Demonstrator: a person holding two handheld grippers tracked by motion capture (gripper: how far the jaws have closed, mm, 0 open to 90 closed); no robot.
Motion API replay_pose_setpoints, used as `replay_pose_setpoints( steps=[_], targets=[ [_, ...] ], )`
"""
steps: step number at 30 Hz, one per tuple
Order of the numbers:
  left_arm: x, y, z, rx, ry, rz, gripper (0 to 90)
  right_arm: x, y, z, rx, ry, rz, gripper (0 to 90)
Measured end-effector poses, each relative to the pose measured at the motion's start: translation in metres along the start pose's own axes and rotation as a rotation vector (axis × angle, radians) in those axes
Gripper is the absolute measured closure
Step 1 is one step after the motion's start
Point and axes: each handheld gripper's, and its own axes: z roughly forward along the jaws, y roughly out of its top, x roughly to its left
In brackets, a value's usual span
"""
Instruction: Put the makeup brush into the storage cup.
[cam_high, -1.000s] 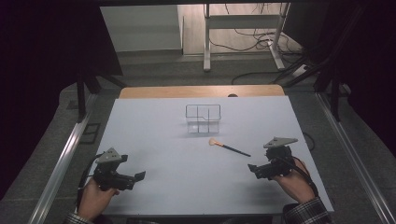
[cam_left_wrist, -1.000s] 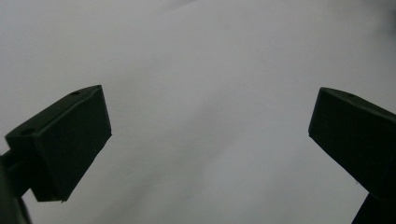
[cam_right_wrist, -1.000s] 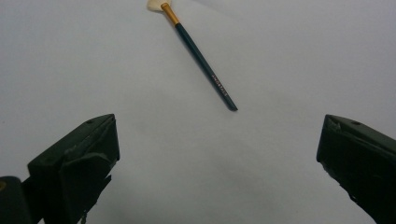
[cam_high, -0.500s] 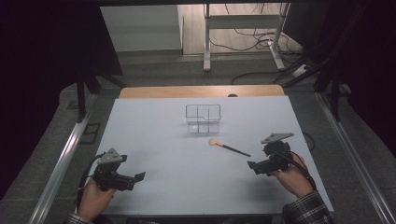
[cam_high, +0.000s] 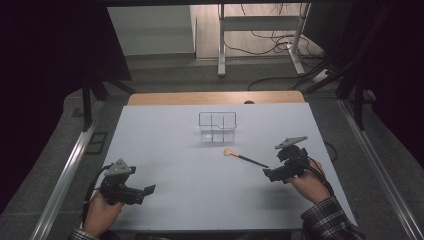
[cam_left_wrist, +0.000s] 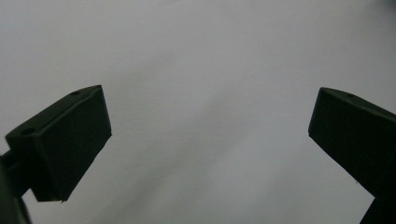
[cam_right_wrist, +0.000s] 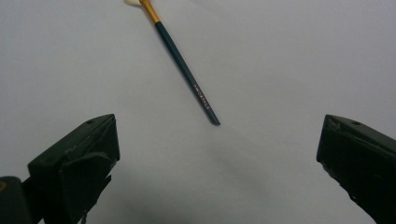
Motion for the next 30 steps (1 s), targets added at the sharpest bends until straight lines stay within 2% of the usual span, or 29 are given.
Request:
replay_pose_setpoints(
  steps=[4, 19, 30],
  targets=[
    [0.0, 0.0, 0.0, 0.003, 0.001, 0.0, 0.0, -0.002, 0.003, 0.003, 0.016, 0.002, 0.029, 0.0],
    [0.001, -0.001, 0.0, 0.005, 0.009, 0.004, 0.0, -0.004, 0.018, 0.017, 0.073, -0.017, -0.022, 0.0],
    [0.001, -0.001, 0.001, 0.008, 0.013, 0.005, 0.0, -0.003, 0.028, 0.026, 0.082, -0.007, -0.041, 0.0]
  ],
)
